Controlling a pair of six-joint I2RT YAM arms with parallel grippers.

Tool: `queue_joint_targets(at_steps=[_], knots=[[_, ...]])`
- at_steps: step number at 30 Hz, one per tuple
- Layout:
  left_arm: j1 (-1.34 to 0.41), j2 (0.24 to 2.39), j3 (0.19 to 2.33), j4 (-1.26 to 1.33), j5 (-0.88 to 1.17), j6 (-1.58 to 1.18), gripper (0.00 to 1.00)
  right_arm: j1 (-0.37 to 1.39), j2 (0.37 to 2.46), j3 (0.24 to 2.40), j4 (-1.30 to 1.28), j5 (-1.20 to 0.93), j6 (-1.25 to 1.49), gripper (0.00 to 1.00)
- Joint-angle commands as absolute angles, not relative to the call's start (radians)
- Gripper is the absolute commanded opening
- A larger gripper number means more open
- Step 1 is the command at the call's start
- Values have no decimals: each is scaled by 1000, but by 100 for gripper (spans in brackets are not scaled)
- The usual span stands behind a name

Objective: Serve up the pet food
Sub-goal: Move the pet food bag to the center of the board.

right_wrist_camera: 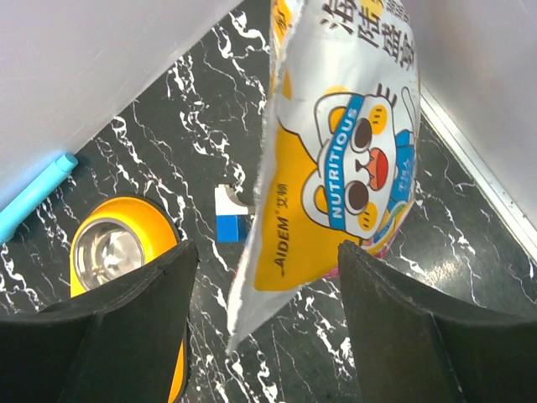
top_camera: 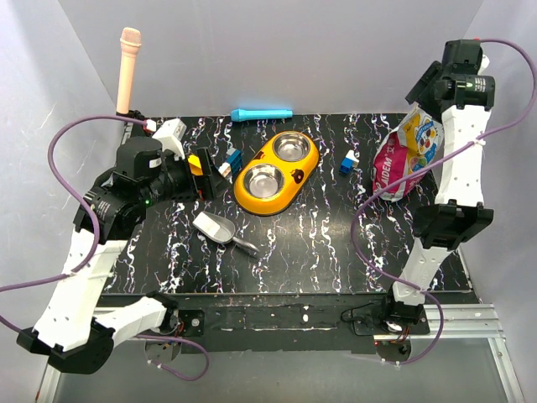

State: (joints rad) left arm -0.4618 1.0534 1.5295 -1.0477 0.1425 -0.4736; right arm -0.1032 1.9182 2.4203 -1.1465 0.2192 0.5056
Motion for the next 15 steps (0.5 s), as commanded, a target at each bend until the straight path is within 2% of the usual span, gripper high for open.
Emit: queue_joint_targets(at_steps=[1,5,11,15], knots=[[-462,1061,1578,-1060,132,-479,99,-61,1948,2493,-1112,357,520,74],[-462,1069,1586,-1057,130,-480,99,-43,1922,2384,-1081,364,581,73],[-463,1069,1589,-1072,124,-472,99,-32,1959,2362,-1098,388,603,70],[-462,1069,1594,-1081,123,-466,99,-32,2000,2391,-1112,436,577,59]])
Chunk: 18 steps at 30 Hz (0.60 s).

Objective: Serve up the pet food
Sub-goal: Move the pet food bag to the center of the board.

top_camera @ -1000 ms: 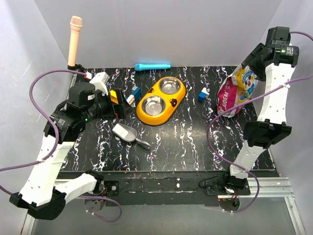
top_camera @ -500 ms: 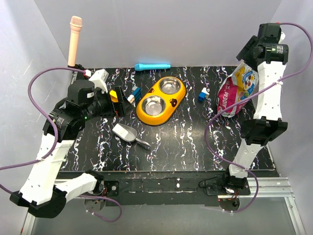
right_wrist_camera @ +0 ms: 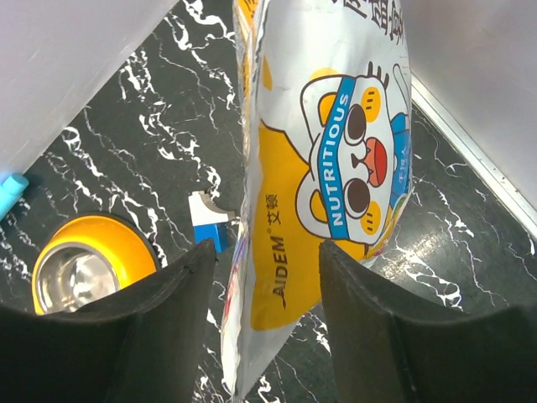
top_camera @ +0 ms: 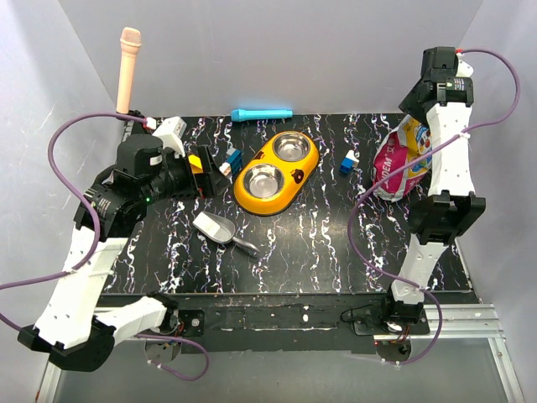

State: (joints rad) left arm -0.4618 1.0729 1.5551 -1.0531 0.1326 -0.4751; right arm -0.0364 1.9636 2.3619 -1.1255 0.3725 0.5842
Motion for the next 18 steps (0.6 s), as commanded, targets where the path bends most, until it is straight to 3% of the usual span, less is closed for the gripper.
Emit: queue_joint_targets(at_steps=[1,6,11,18], knots=[[-462,1069,1591,-1084,121,-465,99,-32,2009,2393,-1114,437,572,54],[-462,1066,1572,-1081,126,-471,99,-32,2023,2388,-1143,439,574,38],[-462,1092,1583,-1078,144,-471,99,-31,1993,2388,-1172,446,571,2],[-463,1112,1569,-1052,164,-489,99,-17,1840,2260,-1190,433,525,1]])
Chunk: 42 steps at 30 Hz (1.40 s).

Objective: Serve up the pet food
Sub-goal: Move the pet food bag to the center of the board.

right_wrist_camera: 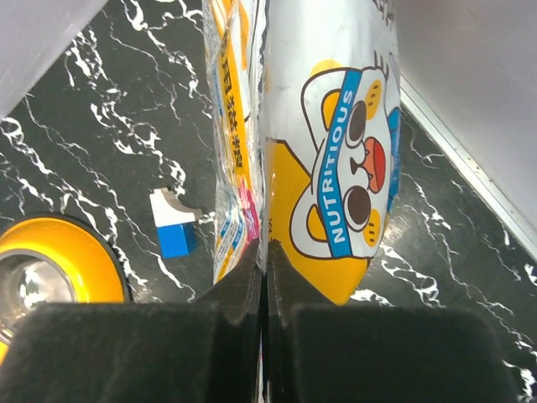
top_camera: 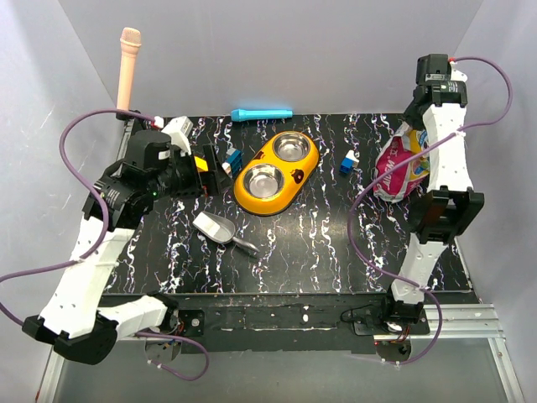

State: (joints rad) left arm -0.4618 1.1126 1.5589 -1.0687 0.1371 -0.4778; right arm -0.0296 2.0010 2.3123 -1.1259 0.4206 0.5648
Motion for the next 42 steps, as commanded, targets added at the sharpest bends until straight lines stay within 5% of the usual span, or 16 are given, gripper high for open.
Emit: queue_joint_targets(at_steps=[1,12,24,32,42], knots=[[-462,1115,1571,-1054,164,-489,99,-14,1813,2234,-1187,427,512,1],[-462,1147,1609,-1055,179,-511,99,-2,1476,1895,-1241,290,500,1],[-462,1180,1507,-904,371,-718,94,266,1108,1534,-1160,-61,589,1],[-482,1244,1342,-614,500,-1021,90,478,1045,1467,-1077,-91,684,1],[-699,1520,1518,-545,397,-1068,83,629,1012,1407,-881,-201,693,1]])
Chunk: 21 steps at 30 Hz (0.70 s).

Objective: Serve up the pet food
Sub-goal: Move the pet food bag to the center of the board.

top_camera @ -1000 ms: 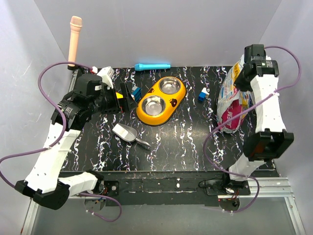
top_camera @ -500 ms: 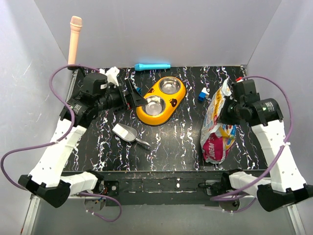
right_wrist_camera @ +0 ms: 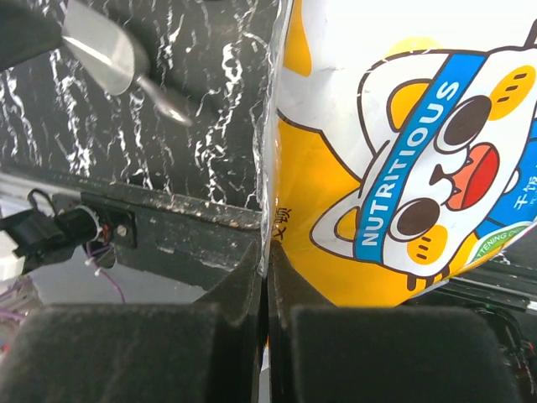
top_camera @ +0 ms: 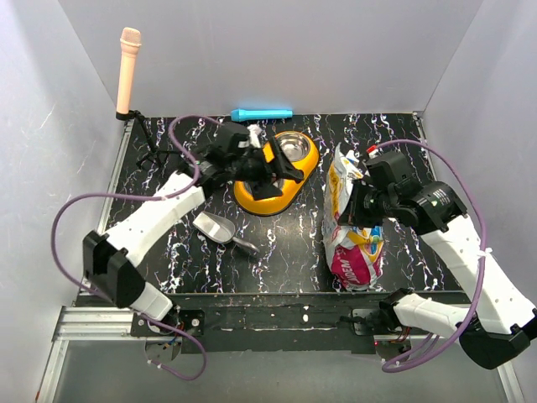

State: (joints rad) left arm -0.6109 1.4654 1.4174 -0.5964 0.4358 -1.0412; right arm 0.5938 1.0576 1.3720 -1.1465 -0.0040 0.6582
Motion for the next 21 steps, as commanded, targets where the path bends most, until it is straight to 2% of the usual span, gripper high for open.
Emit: queue_joint_targets(at_steps=[1,7,12,21], knots=[[-716,1543,1534,-545,387,-1066,82,629,1022,1419,-864,-218,686,1],[-778,1630,1591,-543,357,-1057,74,638,1078,1485,-824,-285,672,1],[-799,1664,1620,-551,324,-1045,70,649,1066,1450,-813,-293,683,1],[-857,1798,1775,-580,313,-999,85,649,954,1327,-836,-288,673,1]])
